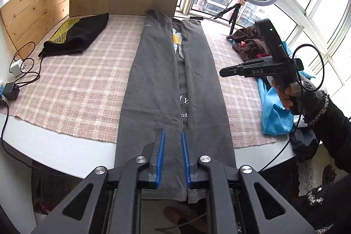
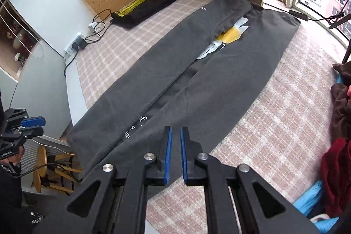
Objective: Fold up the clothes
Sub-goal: 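Grasp the hem of the grey strip with both grippers side by side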
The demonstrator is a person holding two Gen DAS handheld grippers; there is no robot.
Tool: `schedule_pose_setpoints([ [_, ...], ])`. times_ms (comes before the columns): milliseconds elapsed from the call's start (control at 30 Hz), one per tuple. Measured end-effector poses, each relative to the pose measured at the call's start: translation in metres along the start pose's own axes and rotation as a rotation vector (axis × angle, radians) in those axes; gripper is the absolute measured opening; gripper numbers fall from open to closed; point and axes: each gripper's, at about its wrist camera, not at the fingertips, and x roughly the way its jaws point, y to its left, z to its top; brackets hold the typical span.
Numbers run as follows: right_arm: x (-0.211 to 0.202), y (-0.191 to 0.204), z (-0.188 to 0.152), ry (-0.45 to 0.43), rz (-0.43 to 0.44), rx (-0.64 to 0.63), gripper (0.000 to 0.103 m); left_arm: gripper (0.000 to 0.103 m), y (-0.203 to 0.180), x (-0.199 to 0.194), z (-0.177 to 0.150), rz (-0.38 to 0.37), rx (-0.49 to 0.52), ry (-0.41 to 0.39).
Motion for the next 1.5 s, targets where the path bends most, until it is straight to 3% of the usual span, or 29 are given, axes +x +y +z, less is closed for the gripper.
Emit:
schedule_pose_setpoints([
  [200, 0.067, 0.025, 0.005, 0.104, 0.063, -0.112, 0.008, 0.014, 0.016, 0.007, -0.018, 0.054, -0.081, 0.055],
  [233, 0.072, 0.032, 0.005, 0.085, 0.058, -0.134, 0.009, 0.014, 0.019, 0.009, -0.021, 0.061, -0.094, 0.067],
  [433, 0.054, 0.054, -0.003, 0.051, 0.11, -0.188, 0.015, 0.014, 0.037, 0.015, -0.029, 0.097, -0.146, 0.124],
  [567, 0.069, 0.062, -0.015, 0.072, 0.113, -0.154, 0.015, 0.015, 0.056, 0.012, -0.026, 0.119, -0.142, 0.144],
  [700, 0.067, 0.071, -0.017, 0.033, 0.124, -0.102, 0.02, 0.016, 0.078, 0.017, -0.016, 0.114, -0.106, 0.172],
  [800, 0.044, 0.067, -0.024, -0.026, 0.16, -0.002, 0.021, 0.018, 0.09, 0.026, -0.008, 0.075, -0.048, 0.199],
  [967, -0.005, 0.05, -0.074, -0.141, 0.037, 0.266, 0.031, 0.021, 0.104, 0.047, -0.007, -0.031, 0.032, 0.259],
  [1133, -0.023, 0.073, -0.154, -0.171, -0.155, 0.528, 0.033, 0.021, 0.096, 0.064, -0.016, -0.088, 0.118, 0.318],
  [1200, -0.019, 0.086, -0.177, -0.16, -0.187, 0.612, 0.034, 0.025, 0.094, 0.07, -0.02, -0.112, 0.152, 0.341],
  [1300, -0.012, 0.106, -0.194, -0.153, -0.206, 0.659, 0.034, 0.03, 0.089, 0.08, -0.026, -0.146, 0.204, 0.377],
  [1500, 0.005, 0.124, -0.193, -0.119, -0.245, 0.645, 0.034, 0.032, 0.081, 0.09, -0.034, -0.19, 0.263, 0.407],
])
